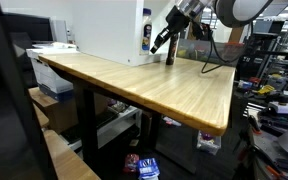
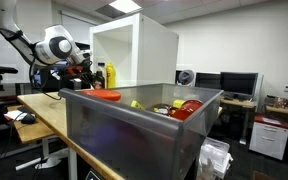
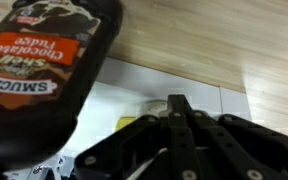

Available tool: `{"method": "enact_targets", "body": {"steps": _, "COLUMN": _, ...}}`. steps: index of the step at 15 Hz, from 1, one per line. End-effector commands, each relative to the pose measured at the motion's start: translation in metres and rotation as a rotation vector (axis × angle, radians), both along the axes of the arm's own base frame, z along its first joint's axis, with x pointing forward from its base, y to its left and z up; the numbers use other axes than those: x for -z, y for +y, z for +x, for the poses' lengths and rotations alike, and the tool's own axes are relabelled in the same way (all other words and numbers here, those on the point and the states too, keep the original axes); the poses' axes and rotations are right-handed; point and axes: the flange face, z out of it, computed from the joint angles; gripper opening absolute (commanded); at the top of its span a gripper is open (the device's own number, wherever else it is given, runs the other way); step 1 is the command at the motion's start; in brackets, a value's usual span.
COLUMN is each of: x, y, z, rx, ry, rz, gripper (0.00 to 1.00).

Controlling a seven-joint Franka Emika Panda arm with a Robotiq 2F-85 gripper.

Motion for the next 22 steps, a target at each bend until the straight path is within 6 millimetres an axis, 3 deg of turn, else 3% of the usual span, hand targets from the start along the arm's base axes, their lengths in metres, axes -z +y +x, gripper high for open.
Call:
{"method": "enact_targets", "body": {"steps": 1, "x": 0.0021, "y": 0.0008, "z": 0.0054, "rx": 0.0, "ry": -0.026, "rz": 0.002, "gripper": 0.0}}
{"method": "enact_targets", "body": {"steps": 22, "x": 0.0024, "y": 0.0063, "z": 0.0132, "rx": -0.023, "ry": -0.074, "rz": -0.028, "gripper": 0.0}}
